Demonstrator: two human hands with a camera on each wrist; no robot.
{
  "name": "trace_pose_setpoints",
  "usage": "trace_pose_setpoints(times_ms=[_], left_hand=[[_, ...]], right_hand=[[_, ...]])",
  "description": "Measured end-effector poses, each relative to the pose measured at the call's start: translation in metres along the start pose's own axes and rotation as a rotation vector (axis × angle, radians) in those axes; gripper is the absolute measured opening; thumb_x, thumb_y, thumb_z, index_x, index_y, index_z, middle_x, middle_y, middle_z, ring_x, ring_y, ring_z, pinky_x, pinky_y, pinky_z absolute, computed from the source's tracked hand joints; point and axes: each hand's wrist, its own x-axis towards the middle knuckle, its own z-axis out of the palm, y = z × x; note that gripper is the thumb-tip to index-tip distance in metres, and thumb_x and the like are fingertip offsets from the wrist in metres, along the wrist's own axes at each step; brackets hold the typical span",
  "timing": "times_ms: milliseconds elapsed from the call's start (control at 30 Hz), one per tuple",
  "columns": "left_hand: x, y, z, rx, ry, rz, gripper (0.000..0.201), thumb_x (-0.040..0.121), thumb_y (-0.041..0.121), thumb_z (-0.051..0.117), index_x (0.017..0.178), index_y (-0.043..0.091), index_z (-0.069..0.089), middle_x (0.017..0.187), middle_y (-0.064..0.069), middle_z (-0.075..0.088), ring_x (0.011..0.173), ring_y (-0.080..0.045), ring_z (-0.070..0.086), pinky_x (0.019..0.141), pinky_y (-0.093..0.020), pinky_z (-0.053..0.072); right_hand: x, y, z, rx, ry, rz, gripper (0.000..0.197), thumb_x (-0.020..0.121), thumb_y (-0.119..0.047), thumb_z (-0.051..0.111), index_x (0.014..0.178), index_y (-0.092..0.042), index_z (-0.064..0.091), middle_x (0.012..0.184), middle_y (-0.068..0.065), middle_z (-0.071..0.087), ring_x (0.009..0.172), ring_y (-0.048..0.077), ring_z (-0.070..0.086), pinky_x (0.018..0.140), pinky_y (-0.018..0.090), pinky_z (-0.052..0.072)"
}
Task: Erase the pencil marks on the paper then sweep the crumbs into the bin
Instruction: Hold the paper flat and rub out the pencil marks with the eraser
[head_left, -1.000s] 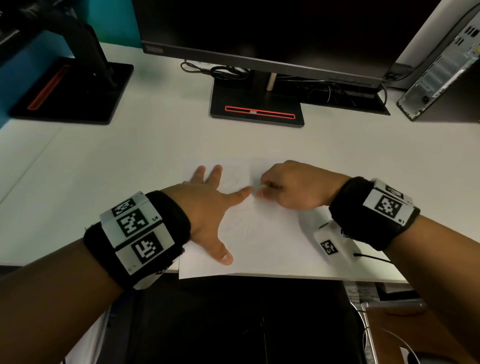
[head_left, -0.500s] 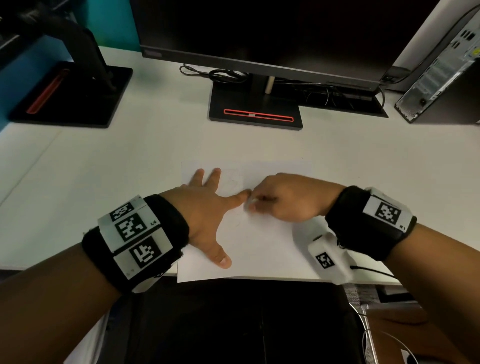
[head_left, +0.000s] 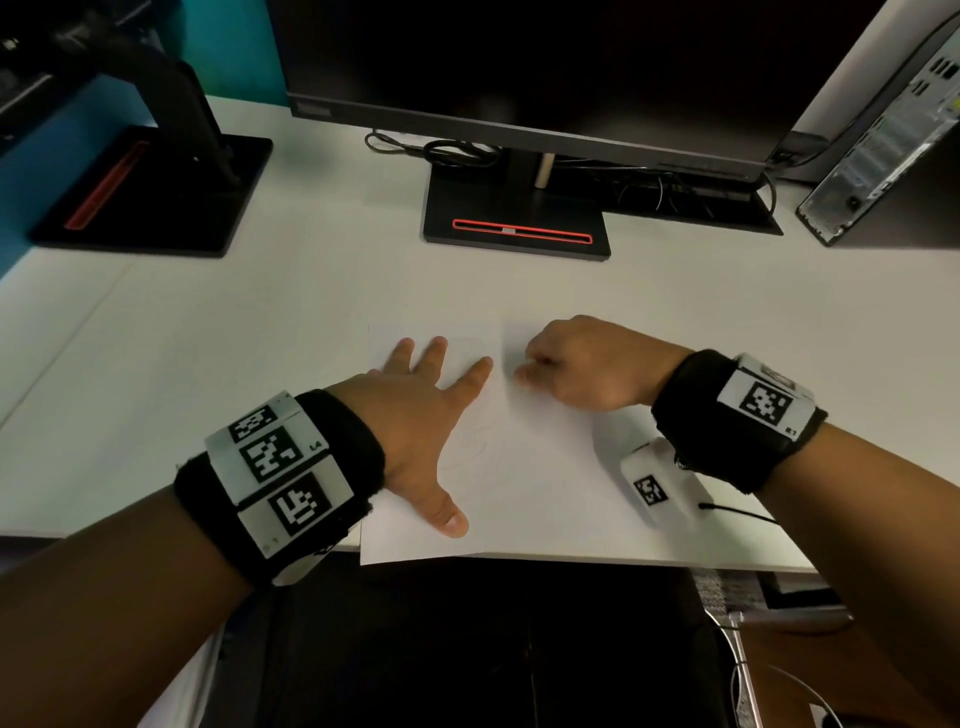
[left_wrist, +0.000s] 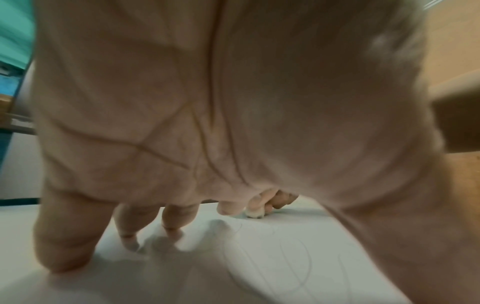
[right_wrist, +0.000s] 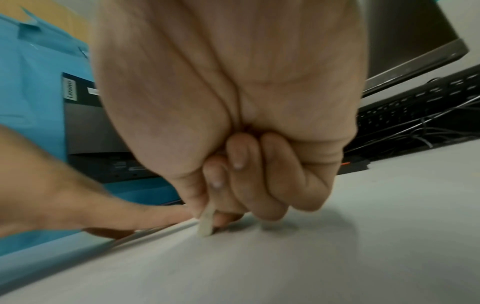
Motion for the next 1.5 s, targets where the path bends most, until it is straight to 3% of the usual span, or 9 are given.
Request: trace_pose_setpoints(times_ms=[100, 367, 467, 633, 800, 967, 1100, 1333, 1500], left_hand=[[0.000, 0.001, 0.001, 0.017, 0.006, -0.005, 0.154, 0.059, 0.076, 0.080, 0.150, 0.030, -0.037, 0.160, -0.008, -0.038, 0.149, -0.036, -0.028, 0.122, -0.055, 0.016], [-0.003, 0.002, -0.002, 0.042, 0.006, -0.015, 0.155, 0.060, 0.077, 0.078, 0.153, 0.018, -0.031, 0.160, -0.009, -0.037, 0.150, -0.036, -0.024, 0.122, -0.055, 0.017], [-0.003, 0.002, -0.002, 0.037, 0.000, -0.013, 0.155, 0.060, 0.077, 0.078, 0.153, 0.018, -0.031, 0.160, -0.009, -0.038, 0.150, -0.037, -0.025, 0.123, -0.055, 0.016], [-0.004, 0.003, -0.003, 0.045, 0.000, -0.016, 0.153, 0.061, 0.077, 0.077, 0.153, 0.019, -0.031, 0.160, -0.009, -0.038, 0.150, -0.036, -0.025, 0.122, -0.055, 0.016], [-0.004, 0.003, -0.003, 0.037, 0.000, -0.012, 0.154, 0.061, 0.076, 0.078, 0.153, 0.018, -0.031, 0.160, -0.009, -0.038, 0.150, -0.037, -0.025, 0.122, -0.054, 0.014], [-0.005, 0.004, -0.003, 0.038, -0.001, -0.017, 0.154, 0.061, 0.077, 0.077, 0.153, 0.019, -0.031, 0.160, -0.009, -0.038, 0.150, -0.036, -0.025, 0.122, -0.055, 0.016], [-0.004, 0.002, -0.002, 0.034, 0.008, -0.008, 0.154, 0.060, 0.077, 0.078, 0.153, 0.018, -0.030, 0.160, -0.009, -0.038, 0.150, -0.036, -0.025, 0.123, -0.054, 0.015], [-0.004, 0.002, -0.002, 0.033, 0.008, -0.009, 0.154, 0.061, 0.077, 0.078, 0.154, 0.018, -0.030, 0.160, -0.009, -0.038, 0.150, -0.037, -0.025, 0.122, -0.053, 0.013], [-0.004, 0.002, -0.002, 0.032, 0.013, -0.006, 0.154, 0.060, 0.077, 0.078, 0.154, 0.018, -0.030, 0.160, -0.010, -0.037, 0.150, -0.037, -0.024, 0.122, -0.053, 0.012]], right_hand=[[-0.008, -0.015, 0.012, 0.004, -0.090, -0.094, 0.041, 0.104, -0.041, 0.043, 0.067, -0.024, 0.048, 0.071, -0.009, 0.050, 0.069, 0.008, 0.050, 0.066, 0.030, 0.037], [0.004, 0.006, 0.000, -0.011, 0.045, 0.015, 0.041, 0.103, -0.039, 0.044, 0.068, -0.018, 0.050, 0.073, -0.005, 0.053, 0.076, 0.022, 0.053, 0.064, 0.032, 0.036], [-0.003, -0.007, 0.010, 0.001, -0.051, -0.100, 0.039, 0.103, -0.041, 0.043, 0.073, -0.019, 0.053, 0.076, -0.007, 0.053, 0.076, 0.018, 0.054, 0.071, 0.034, 0.044], [-0.001, 0.016, -0.006, -0.006, 0.004, 0.039, 0.042, 0.103, -0.041, 0.045, 0.077, -0.011, 0.057, 0.073, -0.001, 0.055, 0.072, 0.021, 0.052, 0.064, 0.033, 0.040], [-0.006, 0.002, 0.010, 0.015, -0.081, -0.092, 0.039, 0.102, -0.043, 0.046, 0.071, -0.020, 0.052, 0.075, -0.003, 0.057, 0.073, 0.019, 0.055, 0.068, 0.033, 0.043], [0.005, 0.018, -0.009, -0.009, 0.006, 0.058, 0.043, 0.103, -0.041, 0.044, 0.067, -0.018, 0.049, 0.072, -0.002, 0.053, 0.072, 0.020, 0.051, 0.062, 0.032, 0.035], [0.003, 0.003, 0.003, -0.023, -0.050, -0.016, 0.040, 0.103, -0.041, 0.043, 0.068, -0.023, 0.049, 0.077, -0.006, 0.053, 0.074, 0.016, 0.051, 0.066, 0.033, 0.038], [0.015, 0.011, -0.008, 0.053, 0.014, 0.076, 0.046, 0.102, -0.038, 0.046, 0.064, -0.013, 0.048, 0.065, 0.000, 0.050, 0.065, 0.021, 0.047, 0.058, 0.032, 0.035], [0.009, -0.005, 0.002, 0.042, -0.104, -0.029, 0.043, 0.103, -0.039, 0.044, 0.069, -0.014, 0.053, 0.071, 0.000, 0.055, 0.068, 0.018, 0.049, 0.064, 0.031, 0.040]])
